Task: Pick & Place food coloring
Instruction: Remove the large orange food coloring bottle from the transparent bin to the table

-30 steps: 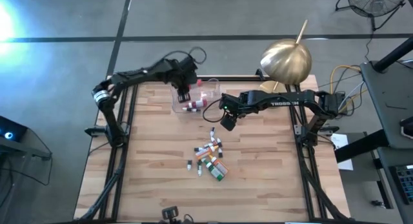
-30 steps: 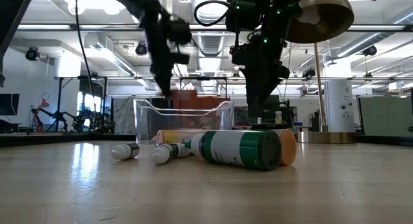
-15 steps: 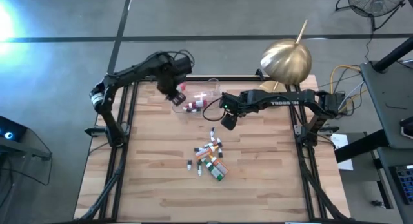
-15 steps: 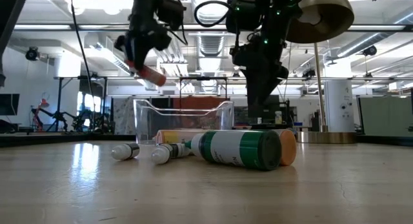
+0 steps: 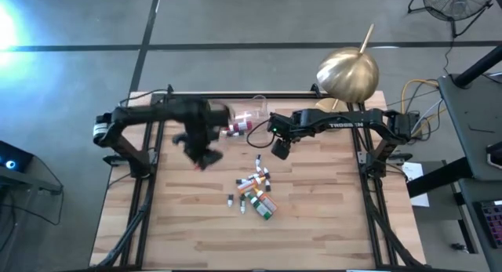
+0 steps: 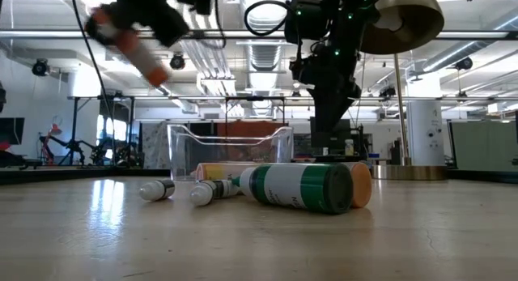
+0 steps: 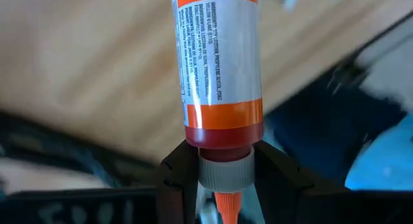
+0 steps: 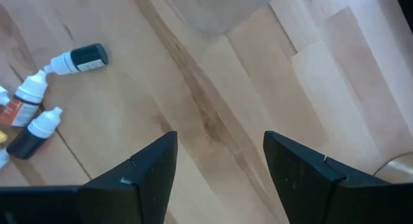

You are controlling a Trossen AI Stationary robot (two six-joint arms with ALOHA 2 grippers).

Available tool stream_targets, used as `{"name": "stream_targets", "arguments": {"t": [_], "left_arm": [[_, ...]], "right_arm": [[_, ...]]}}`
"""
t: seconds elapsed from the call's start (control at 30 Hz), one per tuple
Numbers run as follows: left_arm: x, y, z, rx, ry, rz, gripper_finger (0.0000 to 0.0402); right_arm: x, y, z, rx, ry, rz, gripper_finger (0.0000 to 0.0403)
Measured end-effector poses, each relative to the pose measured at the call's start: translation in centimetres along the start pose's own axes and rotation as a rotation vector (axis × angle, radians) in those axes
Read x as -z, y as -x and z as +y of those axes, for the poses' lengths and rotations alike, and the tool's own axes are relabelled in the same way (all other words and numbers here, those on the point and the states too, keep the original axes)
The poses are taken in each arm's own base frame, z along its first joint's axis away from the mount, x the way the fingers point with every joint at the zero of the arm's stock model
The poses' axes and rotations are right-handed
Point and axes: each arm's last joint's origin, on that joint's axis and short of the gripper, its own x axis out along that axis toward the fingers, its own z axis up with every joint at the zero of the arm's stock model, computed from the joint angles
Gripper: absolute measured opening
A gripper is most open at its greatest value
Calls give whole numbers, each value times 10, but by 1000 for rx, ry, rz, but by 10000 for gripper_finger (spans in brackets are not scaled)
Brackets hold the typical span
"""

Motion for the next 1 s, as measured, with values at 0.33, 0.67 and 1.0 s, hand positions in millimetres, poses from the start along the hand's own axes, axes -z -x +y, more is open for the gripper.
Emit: {"name": "stream_targets", "arguments": {"t": [0.33, 0.67, 1.0], "left_arm": [[45, -110, 12, -113, 100, 533, 97], [50, -164, 27, -170, 171, 690, 97], [26, -204, 32, -179, 177, 739, 98]], "right_arm": [[-1, 0, 1, -15, 39, -4, 219], [-5, -1, 2, -27, 37, -45, 219], [-2, -4, 2, -24, 25, -32, 219]]}}
